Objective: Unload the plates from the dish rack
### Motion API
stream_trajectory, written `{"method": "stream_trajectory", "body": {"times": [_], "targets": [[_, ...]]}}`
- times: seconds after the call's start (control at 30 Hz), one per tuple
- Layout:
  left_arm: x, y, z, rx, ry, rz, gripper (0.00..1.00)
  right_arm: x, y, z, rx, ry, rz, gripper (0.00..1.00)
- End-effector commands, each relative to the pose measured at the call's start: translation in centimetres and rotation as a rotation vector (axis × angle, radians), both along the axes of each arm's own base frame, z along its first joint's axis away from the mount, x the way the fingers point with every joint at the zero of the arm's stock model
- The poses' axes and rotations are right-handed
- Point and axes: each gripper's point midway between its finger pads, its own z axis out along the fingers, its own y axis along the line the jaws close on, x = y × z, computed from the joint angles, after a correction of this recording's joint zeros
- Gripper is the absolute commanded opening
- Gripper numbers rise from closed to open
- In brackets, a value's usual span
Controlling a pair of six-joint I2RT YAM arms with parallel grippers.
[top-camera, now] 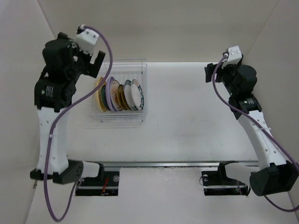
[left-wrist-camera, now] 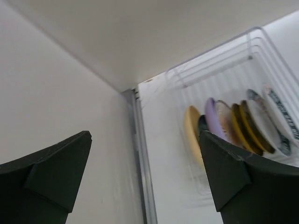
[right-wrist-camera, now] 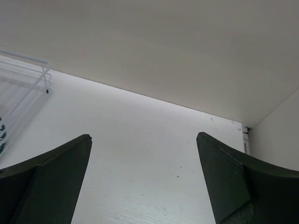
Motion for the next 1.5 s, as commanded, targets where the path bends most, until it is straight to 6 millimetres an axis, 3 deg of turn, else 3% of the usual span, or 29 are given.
{"method": "stream_trajectory", "body": {"times": [0.0, 0.03, 0.1, 0.13, 0.17, 0.23, 0.27, 0.33, 0.37, 0.4, 0.43, 0.47, 0.53, 0.67, 0.83, 1.1, 1.13, 1.2, 1.23, 1.33, 1.47], "targets": [[1.0, -5.0, -6.9, 0.072, 0.382, -0.185, 1.00, -0.3, 1.2, 4.2, 0.201, -0.075, 0.042, 1.00], [0.3, -7.1, -8.3, 0.091, 0.465, -0.236, 1.00, -0.3, 1.6, 4.7, 0.306, -0.071, 0.051, 1.00], [0.7, -9.6, -9.6, 0.088, 0.528, -0.280, 1.00, -0.1, 3.8, 3.9, 0.344, -0.027, 0.161, 1.00], [1.0, -12.0, -11.1, 0.075, 0.574, -0.311, 1.00, -0.2, 4.6, 4.3, 0.380, -0.015, 0.202, 1.00], [1.3, -13.5, -12.5, 0.049, 0.607, -0.329, 1.00, -0.3, 5.5, 3.5, 0.396, 0.037, 0.241, 1.00], [2.1, -15.4, -13.8, -0.036, 0.629, -0.327, 0.96, 0.0, 5.9, 2.6, 0.430, 0.087, 0.245, 1.00], [3.2, -16.6, -14.2, -0.121, 0.618, -0.307, 0.95, -0.1, 6.0, 2.4, 0.456, 0.106, 0.243, 0.95], [5.4, -17.4, -15.5, -0.173, 0.588, -0.254, 0.84, 0.1, 5.7, -0.5, 0.485, 0.184, 0.200, 0.87], [5.6, -17.1, -16.9, -0.167, 0.616, -0.216, 0.79, -0.2, 5.5, -0.7, 0.494, 0.187, 0.185, 0.83], [7.2, -16.6, -16.4, -0.180, 0.547, -0.153, 0.74, -0.4, 5.1, -1.7, 0.494, 0.208, 0.162, 0.80], [8.0, -16.4, -17.7, -0.170, 0.553, -0.116, 0.61, -0.5, 4.5, -3.4, 0.506, 0.243, 0.111, 0.80], [9.0, -16.3, -18.6, -0.152, 0.552, -0.087, 0.57, -1.0, 4.1, -3.5, 0.506, 0.241, 0.089, 0.79], [10.0, -15.7, -19.6, -0.145, 0.549, -0.015, 0.54, -1.4, 3.1, -4.4, 0.513, 0.250, 0.031, 0.76], [10.1, -17.6, -22.9, -0.188, 0.650, -0.053, 0.53, -2.9, 2.0, -6.5, 0.506, 0.279, -0.034, 0.73], [11.1, -17.7, -26.7, -0.151, 0.734, 0.003, 0.44, -4.0, 1.4, -7.0, 0.504, 0.280, -0.059, 0.73], [12.3, -17.0, -28.7, -0.112, 0.741, 0.079, 0.31, -5.1, 1.6, -7.0, 0.498, 0.270, -0.033, 0.73], [12.1, -16.9, -28.8, -0.114, 0.753, 0.087, 0.28, -5.2, 1.6, -7.7, 0.495, 0.289, -0.038, 0.73], [11.5, -16.7, -30.2, -0.087, 0.803, 0.100, 0.10, -5.2, 1.6, -7.7, 0.495, 0.289, -0.039, 0.73], [11.4, -16.7, -29.9, -0.097, 0.804, 0.107, 0.01, -5.2, 1.6, -7.7, 0.495, 0.289, -0.039, 0.73], [11.0, -15.8, -28.7, -0.079, 0.795, 0.148, 0.00, -5.5, 1.7, -7.6, 0.486, 0.290, -0.029, 0.73], [11.1, -14.6, -23.7, -0.092, 0.675, 0.166, 0.00, -5.7, 2.4, -7.6, 0.488, 0.301, 0.012, 0.73]]}}
